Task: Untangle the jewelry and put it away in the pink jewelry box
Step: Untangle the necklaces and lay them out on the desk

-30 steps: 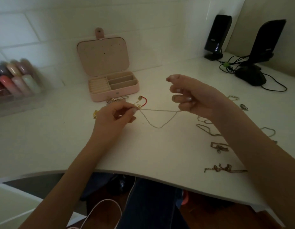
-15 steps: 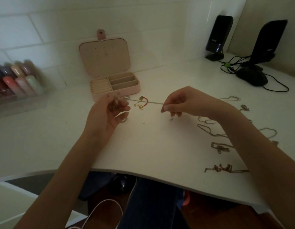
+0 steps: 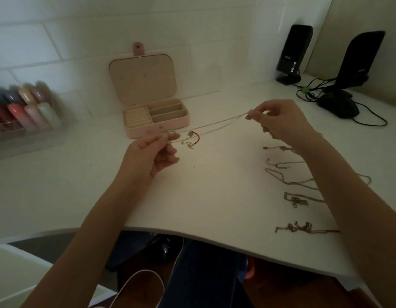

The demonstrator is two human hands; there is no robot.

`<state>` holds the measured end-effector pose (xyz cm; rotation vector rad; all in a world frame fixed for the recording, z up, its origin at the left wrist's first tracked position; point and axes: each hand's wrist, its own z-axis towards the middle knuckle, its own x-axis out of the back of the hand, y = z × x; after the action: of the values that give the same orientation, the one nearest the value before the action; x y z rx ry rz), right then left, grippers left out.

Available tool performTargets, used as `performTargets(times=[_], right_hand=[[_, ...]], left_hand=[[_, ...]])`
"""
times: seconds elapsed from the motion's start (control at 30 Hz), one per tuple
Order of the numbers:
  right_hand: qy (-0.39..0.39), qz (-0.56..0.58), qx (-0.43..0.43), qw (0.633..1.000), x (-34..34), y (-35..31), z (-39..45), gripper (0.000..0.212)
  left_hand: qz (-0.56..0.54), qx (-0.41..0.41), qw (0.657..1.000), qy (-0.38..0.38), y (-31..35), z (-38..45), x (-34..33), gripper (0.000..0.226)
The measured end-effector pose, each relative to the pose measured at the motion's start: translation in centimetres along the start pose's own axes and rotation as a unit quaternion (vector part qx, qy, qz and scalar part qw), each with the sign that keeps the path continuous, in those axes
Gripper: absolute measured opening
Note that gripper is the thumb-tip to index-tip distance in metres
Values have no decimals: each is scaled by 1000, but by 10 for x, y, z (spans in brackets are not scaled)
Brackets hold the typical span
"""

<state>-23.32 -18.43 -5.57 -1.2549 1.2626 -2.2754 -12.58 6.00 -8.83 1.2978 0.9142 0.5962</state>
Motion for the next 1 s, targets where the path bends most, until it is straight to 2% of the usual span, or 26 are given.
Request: performTargets(times=[0.13, 0.27, 0.37, 0.5, 0.63, 0.73, 0.87, 0.93, 1.0], right_hand=[[61, -5, -6, 998, 3, 3, 2, 22], [82, 23, 3, 996, 6, -1, 1, 21], [64, 49, 26, 996, 5, -7, -2, 18], [-17, 151, 37, 988, -1, -23, -10, 18], [-88, 197, 67, 974, -7, -38, -18, 15], [-127, 231, 86, 961, -8, -45, -22, 12], [-172, 259, 113, 944, -9, -51, -27, 10], [-185, 268, 128, 937, -9, -52, -28, 10], [-195, 273, 146, 931, -9, -54, -29, 10]], left_hand=[[-21, 48, 996, -66, 1, -2, -2, 25], [-30, 78, 991, -105, 1, -5, -3, 26], [-33, 95, 987, -126, 2, -6, -4, 28], [10, 103, 983, -151, 2, -8, -10, 27], [130, 46, 974, -178, 1, -13, -21, 21], [245, 6, 949, -198, 2, -15, -27, 18], [295, -3, 940, -172, 10, -18, -33, 8], [350, -59, 928, -118, 16, -18, -36, 15], [363, -91, 919, -127, 22, -18, -39, 34]])
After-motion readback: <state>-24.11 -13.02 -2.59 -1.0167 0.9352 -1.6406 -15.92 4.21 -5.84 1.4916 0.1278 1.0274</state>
